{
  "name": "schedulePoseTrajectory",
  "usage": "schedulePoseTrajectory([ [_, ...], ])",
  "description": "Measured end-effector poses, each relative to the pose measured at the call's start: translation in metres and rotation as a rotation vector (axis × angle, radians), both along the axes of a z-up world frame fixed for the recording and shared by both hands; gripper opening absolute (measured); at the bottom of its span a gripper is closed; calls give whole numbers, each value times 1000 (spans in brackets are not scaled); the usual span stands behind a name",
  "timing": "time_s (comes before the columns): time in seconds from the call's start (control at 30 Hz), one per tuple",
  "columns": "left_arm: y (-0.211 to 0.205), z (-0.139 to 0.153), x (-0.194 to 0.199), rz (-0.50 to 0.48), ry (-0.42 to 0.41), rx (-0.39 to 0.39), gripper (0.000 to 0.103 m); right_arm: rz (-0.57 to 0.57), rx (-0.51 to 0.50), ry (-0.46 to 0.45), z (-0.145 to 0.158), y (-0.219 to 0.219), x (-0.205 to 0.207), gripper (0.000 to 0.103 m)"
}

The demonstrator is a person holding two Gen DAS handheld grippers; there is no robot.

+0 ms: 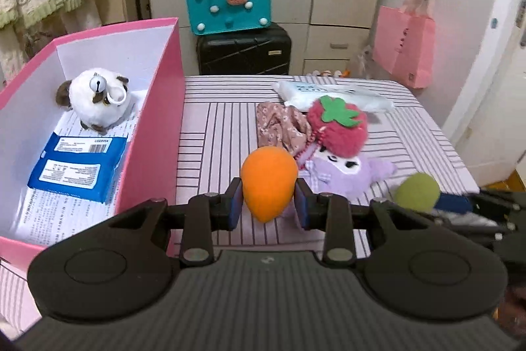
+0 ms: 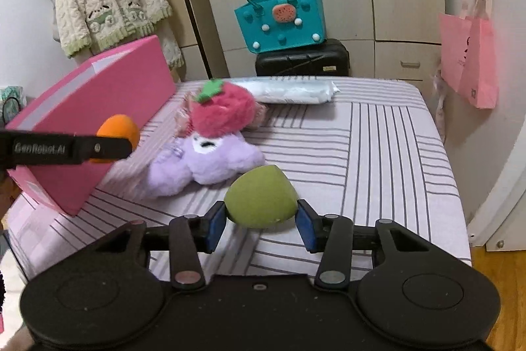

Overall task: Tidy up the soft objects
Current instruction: 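Carry the orange and green sponges with both grippers over the pink box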

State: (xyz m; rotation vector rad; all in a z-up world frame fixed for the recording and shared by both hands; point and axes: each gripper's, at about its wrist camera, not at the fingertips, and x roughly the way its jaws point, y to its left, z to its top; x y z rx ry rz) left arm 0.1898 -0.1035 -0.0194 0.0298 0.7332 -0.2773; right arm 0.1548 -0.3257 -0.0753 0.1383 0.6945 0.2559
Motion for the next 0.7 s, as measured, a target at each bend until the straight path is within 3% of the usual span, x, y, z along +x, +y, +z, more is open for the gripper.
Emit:
schedulePoseTrajectory([
  [0.23, 14, 19, -22, -67, -13, -19, 32, 85, 33, -6, 23, 13, -13, 53],
  [0.7, 48, 67, -44, -91, -36, -24, 32, 273, 3, -52, 87, 46, -36, 53],
])
